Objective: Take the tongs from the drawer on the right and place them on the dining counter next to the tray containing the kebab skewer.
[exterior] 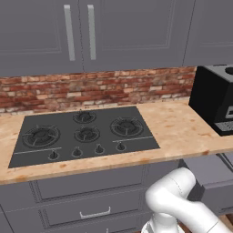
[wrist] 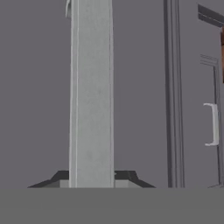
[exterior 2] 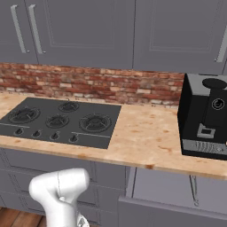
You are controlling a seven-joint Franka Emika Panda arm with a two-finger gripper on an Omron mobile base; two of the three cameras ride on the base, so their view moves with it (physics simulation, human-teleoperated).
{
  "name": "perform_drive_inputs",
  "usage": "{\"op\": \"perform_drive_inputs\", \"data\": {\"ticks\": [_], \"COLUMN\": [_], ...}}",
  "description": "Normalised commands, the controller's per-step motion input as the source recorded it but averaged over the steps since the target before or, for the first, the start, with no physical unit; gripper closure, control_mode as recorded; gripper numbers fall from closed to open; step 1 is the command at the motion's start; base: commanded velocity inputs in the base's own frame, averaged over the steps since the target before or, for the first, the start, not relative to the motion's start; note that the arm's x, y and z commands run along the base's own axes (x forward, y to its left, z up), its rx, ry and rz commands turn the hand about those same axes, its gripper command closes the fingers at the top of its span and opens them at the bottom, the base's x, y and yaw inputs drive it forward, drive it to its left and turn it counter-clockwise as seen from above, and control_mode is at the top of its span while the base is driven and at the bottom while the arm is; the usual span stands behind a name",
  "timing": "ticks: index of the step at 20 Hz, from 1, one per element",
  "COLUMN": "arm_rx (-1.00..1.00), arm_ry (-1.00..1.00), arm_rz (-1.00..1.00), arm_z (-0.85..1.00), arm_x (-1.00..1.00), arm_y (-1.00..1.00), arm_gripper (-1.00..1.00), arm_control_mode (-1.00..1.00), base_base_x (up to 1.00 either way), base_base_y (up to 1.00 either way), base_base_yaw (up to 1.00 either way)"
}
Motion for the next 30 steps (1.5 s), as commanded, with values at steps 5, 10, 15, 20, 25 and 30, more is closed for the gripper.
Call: {"op": "perform_drive_inputs", "data": {"ticks": [5, 10, 15, 20, 25, 30], "arm_rx": [0.00, 0.00, 0.00, 0.00, 0.00, 0.03], "arm_ry": [0.00, 0.00, 0.00, 0.00, 0.00, -0.03], "arm_rz": [0.00, 0.00, 0.00, 0.00, 0.00, 0.00], "arm_z": [-0.31, -0.31, -0.33, -0.18, -0.02, 0.00], "arm_x": [-0.51, -0.46, -0.32, -0.21, -0.15, -0.08], "arm_y": [-0.08, -0.08, -0.01, 0.00, 0.04, 0.11], "arm_gripper": [1.00, 1.00, -1.00, -1.00, -1.00, -1.00], "arm_control_mode": [-1.00, -1.00, -1.00, -1.00, -1.00, -1.00], "base_base_x": [0.00, 0.00, 0.00, 0.00, 0.00, 0.00], "base_base_y": [0.00, 0.00, 0.00, 0.00, 0.00, 0.00], "base_base_yaw": [0.00, 0.00, 0.00, 0.00, 0.00, 0.00]}}
